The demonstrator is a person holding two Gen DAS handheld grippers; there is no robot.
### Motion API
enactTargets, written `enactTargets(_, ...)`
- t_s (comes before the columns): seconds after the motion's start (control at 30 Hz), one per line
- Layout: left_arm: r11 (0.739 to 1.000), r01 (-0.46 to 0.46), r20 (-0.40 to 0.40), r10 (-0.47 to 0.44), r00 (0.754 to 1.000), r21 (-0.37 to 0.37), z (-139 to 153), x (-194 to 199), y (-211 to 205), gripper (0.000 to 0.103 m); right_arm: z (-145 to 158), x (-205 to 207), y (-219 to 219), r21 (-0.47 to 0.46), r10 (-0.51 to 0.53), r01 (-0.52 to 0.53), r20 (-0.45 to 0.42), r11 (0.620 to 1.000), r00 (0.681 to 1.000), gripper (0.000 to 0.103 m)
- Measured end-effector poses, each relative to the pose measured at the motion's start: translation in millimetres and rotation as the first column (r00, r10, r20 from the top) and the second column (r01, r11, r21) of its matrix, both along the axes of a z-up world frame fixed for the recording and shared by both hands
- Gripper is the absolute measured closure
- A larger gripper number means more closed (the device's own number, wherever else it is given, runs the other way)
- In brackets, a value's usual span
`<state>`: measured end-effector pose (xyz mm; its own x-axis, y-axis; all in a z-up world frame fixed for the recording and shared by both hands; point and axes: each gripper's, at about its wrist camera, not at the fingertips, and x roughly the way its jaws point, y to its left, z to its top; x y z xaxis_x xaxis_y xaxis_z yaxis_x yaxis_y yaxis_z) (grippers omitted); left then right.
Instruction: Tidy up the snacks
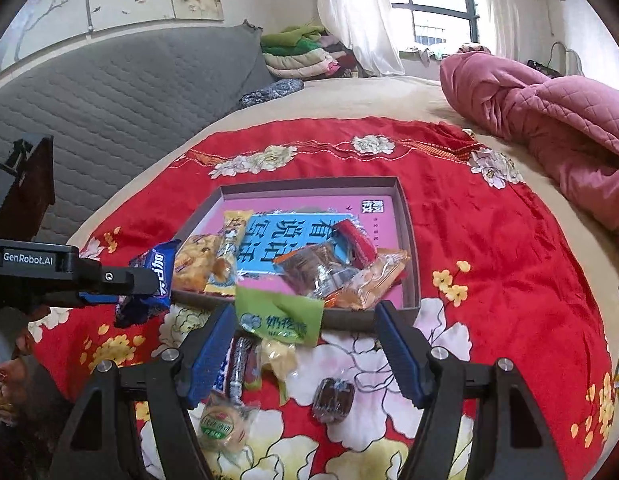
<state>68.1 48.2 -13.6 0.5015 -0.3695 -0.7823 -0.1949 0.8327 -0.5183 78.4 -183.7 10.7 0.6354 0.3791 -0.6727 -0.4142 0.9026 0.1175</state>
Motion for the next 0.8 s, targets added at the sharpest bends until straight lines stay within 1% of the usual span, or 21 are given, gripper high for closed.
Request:
enactTargets(0.1, 1.000, -0.003, 0.008, 0.003, 1.000, 0.012, 0.9, 9.0, -2.2, 0.050, 0.3, 7.9, -0.8, -0.008, -0.011, 0.011, 0.019, 1.000, 1.000, 0.033)
enactTargets(0.17, 1.000, -0.003, 0.013, 0.003, 1.000, 0.017, 2.1, 15.0, -2.8, 0.050, 0.7, 13.3, -0.6, -0.013, -0.016, 0.017, 0.032, 1.000, 0.999, 0.047)
enactTargets(0.2, 1.000, -0.004, 0.016, 0.003, 1.000, 0.022, 2.8, 18.4, -3.1, 0.050, 0.5, 17.1, 0.3, -0.015, -0.016, 0.017, 0.034, 1.000, 0.999, 0.048)
enactTargets(0.27, 1.000, -0.005, 0.022, 0.004, 1.000, 0.028, 4.2, 24.0, -3.5, 0.050, -0.4, 21.6, 2.4, -0.020, -0.019, 0.020, 0.037, 1.000, 0.999, 0.054)
enactTargets(0.33, 0.999, -0.004, 0.027, 0.003, 1.000, 0.034, 5.0, 30.8, -4.1, 0.050, -1.5, 25.3, 2.8, -0.017, -0.018, 0.019, 0.036, 1.000, 0.999, 0.056)
enactTargets(0.4, 0.999, -0.003, 0.031, 0.002, 1.000, 0.044, 5.6, 36.2, -5.7, 0.050, -2.8, 28.3, 3.5, -0.012, -0.017, 0.018, 0.037, 1.000, 0.999, 0.061)
enactTargets(0.43, 0.999, -0.001, 0.032, 0.000, 0.999, 0.047, 5.6, 39.1, -7.0, 0.050, -3.4, 29.7, 4.1, -0.013, -0.015, 0.016, 0.038, 1.000, 0.999, 0.066)
enactTargets(0.47, 0.999, 0.001, 0.032, -0.002, 0.999, 0.051, 5.2, 42.1, -7.9, 0.050, -3.7, 30.9, 4.5, -0.014, -0.016, 0.016, 0.042, 1.000, 0.999, 0.068)
enactTargets(0.6, 0.997, 0.011, 0.030, -0.013, 0.999, 0.072, 2.3, 55.2, -13.3, 0.050, -5.3, 38.0, 4.5, -0.005, -0.017, 0.017, 0.041, 1.000, 0.999, 0.068)
enactTargets(0.67, 0.996, 0.018, 0.029, -0.021, 0.999, 0.090, 0.4, 61.3, -16.5, 0.050, -6.9, 42.1, 5.3, -0.005, -0.016, 0.016, 0.043, 1.000, 0.999, 0.071)
enactTargets(0.8, 0.993, 0.029, 0.018, -0.031, 0.999, 0.114, -6.7, 73.1, -23.1, 0.050, -14.0, 51.4, 9.0, -0.009, -0.012, 0.012, 0.032, 1.000, 0.999, 0.072)
